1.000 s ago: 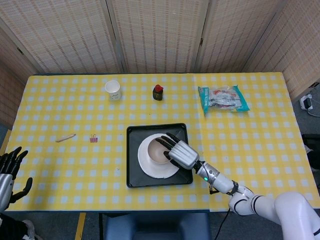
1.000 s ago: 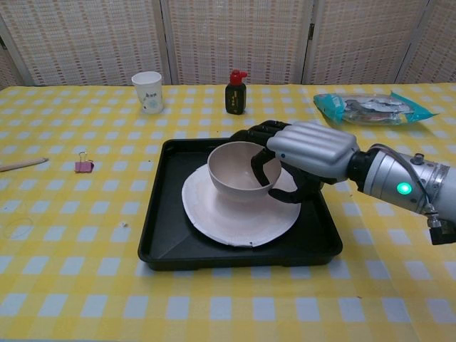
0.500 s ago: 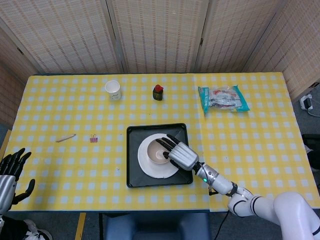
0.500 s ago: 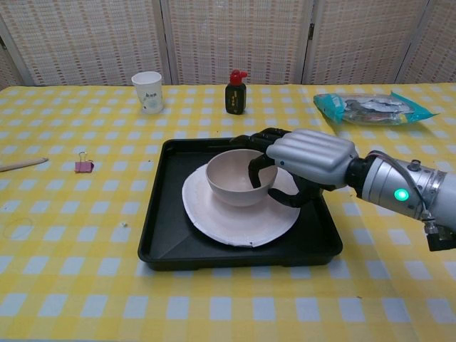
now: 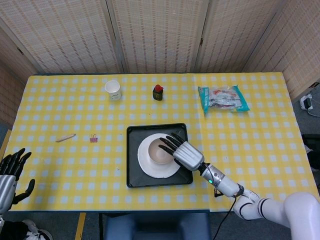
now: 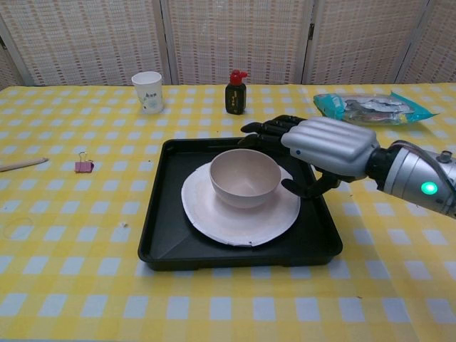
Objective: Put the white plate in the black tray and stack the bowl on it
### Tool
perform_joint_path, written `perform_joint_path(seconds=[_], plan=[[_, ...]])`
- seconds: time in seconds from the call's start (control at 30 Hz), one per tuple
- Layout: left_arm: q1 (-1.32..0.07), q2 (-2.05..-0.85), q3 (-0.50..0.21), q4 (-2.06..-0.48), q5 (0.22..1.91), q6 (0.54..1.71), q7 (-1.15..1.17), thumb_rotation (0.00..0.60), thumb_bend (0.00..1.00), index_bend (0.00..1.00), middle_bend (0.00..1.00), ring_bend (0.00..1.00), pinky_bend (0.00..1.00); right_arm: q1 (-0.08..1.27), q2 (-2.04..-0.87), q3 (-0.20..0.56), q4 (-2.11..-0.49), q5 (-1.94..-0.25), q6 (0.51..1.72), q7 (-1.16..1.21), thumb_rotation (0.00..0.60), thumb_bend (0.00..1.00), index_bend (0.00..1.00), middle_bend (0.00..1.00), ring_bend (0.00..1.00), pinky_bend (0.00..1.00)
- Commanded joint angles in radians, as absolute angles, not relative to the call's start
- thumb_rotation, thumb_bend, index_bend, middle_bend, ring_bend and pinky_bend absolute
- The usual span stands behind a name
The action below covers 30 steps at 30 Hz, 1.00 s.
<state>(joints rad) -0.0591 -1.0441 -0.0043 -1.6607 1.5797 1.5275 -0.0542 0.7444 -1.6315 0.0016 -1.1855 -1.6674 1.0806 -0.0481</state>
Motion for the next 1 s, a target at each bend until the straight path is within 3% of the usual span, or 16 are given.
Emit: perform_joint_path(seconds=[0.03, 0.3, 0.43, 0.67, 0.8, 1.0], plan=[[-0.062, -1.048, -0.002, -1.66, 1.581, 1.52, -0.045, 0.6, 0.5, 0.0, 0.0, 0.0, 0.0, 0.7, -1.56, -0.016, -1.274, -1.675, 1.14, -0.058, 0.6, 0.54, 0.08, 0.0, 0.0, 0.0], [-0.067, -1.065, -0.018, -1.647, 1.543, 1.509, 0.01, 0.6, 0.5, 0.0, 0.0, 0.0, 0.0, 0.463, -1.387, -0.054, -1.445, -1.666, 1.464, -0.159, 0.6, 0.53, 0.04, 0.0, 0.0, 0.0], [-0.066, -1.068, -0.023, -1.645, 1.539, 1.516, 0.036, 0.6, 0.5, 0.0, 0.0, 0.0, 0.0, 0.315, -1.302, -0.078, -1.528, -1.6, 1.598, -0.229, 0.6, 0.45, 0.04, 0.0, 0.0, 0.0], [-0.064, -1.084, -0.029, -1.652, 1.525, 1.521, 0.09, 0.6, 0.5, 0.0, 0.0, 0.0, 0.0, 0.101, -1.174, -0.103, -1.612, -1.512, 1.782, -0.162, 0.6, 0.39, 0.01, 0.0, 0.0, 0.0], [-0.062, -1.087, -0.025, -1.661, 1.544, 1.532, 0.096, 0.6, 0.5, 0.0, 0.0, 0.0, 0.0, 0.074, -1.116, -0.111, -1.654, -1.489, 1.747, -0.122, 0.6, 0.39, 0.01, 0.0, 0.0, 0.0], [-0.056, -1.098, -0.018, -1.658, 1.576, 1.557, 0.097, 0.6, 0.48, 0.0, 0.0, 0.0, 0.0, 0.1, -1.072, -0.115, -1.685, -1.469, 1.602, -0.082, 0.6, 0.38, 0.0, 0.0, 0.0, 0.0]])
